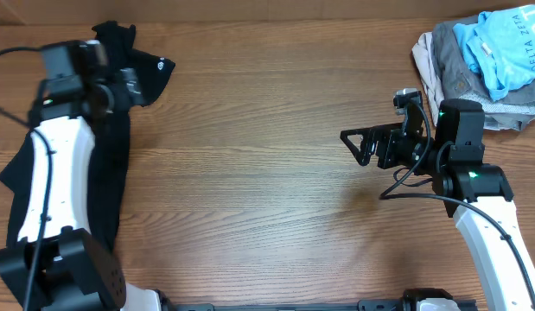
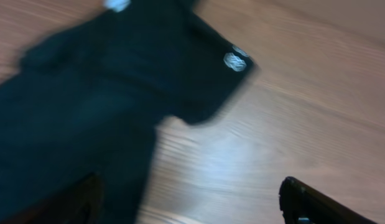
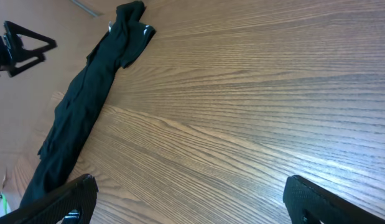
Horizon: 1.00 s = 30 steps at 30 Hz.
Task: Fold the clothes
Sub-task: 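Move the left gripper to the top of the black garment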
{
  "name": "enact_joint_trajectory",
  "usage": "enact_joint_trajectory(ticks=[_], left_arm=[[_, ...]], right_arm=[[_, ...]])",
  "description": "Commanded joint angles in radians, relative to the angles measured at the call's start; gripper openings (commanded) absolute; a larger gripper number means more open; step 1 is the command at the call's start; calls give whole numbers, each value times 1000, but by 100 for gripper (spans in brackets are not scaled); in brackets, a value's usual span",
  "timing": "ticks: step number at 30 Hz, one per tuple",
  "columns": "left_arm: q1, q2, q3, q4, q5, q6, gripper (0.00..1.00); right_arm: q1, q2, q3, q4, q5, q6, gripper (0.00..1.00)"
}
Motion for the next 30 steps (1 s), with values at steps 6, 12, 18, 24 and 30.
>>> enact_joint_trajectory(ticks=[6, 12, 18, 24, 30], left_arm=[[91, 30, 24, 123, -208, -27, 92], [96, 82, 24, 206, -277, -25, 92], [121, 174, 24, 285, -229, -32, 96], [125, 233, 24, 318, -241, -27, 95], [129, 310, 24, 357, -241, -28, 96]], right_arm=[[6, -3, 32, -33, 13, -12, 100], [6, 1, 31, -61, 52, -30, 100], [6, 32, 31, -74, 63, -31, 100], [6, 76, 31, -74, 62, -30, 100], [6, 114, 31, -84, 63, -30, 100]])
